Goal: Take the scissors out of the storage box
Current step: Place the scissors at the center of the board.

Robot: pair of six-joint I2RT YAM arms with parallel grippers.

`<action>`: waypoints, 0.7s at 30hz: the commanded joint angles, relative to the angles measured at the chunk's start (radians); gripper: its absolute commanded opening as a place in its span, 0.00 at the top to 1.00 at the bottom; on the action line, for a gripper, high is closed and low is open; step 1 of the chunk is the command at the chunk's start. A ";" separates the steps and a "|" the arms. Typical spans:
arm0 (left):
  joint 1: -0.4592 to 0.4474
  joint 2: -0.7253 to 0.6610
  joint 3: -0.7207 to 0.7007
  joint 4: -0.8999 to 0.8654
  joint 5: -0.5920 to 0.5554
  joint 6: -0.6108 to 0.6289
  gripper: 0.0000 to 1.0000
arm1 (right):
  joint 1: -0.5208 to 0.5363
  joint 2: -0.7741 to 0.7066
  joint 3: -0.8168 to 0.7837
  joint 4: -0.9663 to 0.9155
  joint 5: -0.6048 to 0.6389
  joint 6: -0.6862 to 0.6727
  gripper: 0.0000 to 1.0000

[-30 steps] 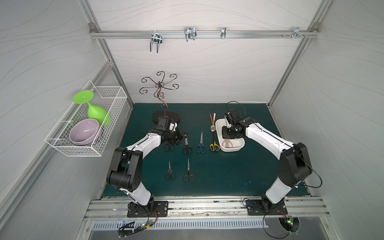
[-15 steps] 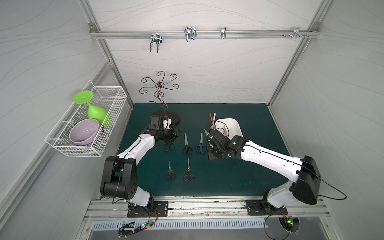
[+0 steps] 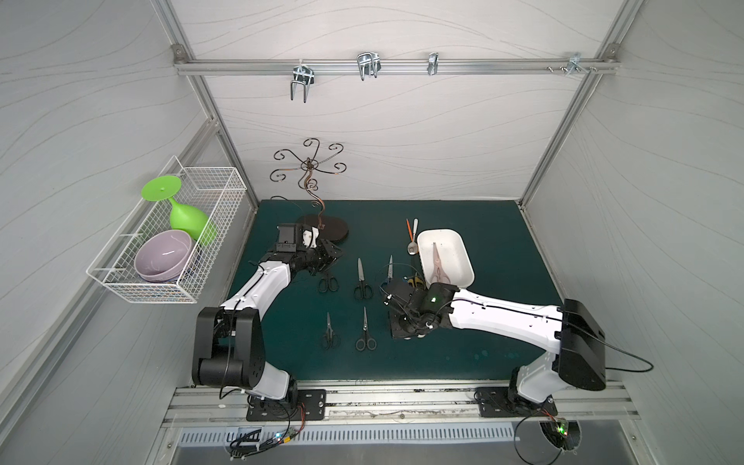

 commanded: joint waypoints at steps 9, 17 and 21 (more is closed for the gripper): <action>0.015 -0.053 -0.012 0.076 0.037 -0.033 0.55 | 0.000 0.081 -0.030 0.013 -0.105 0.054 1.00; 0.015 -0.057 -0.023 0.095 0.048 -0.049 0.55 | -0.015 0.181 0.024 0.046 -0.107 0.027 1.00; 0.017 -0.060 -0.027 0.096 0.050 -0.050 0.55 | -0.026 0.234 0.045 0.058 -0.143 0.026 0.99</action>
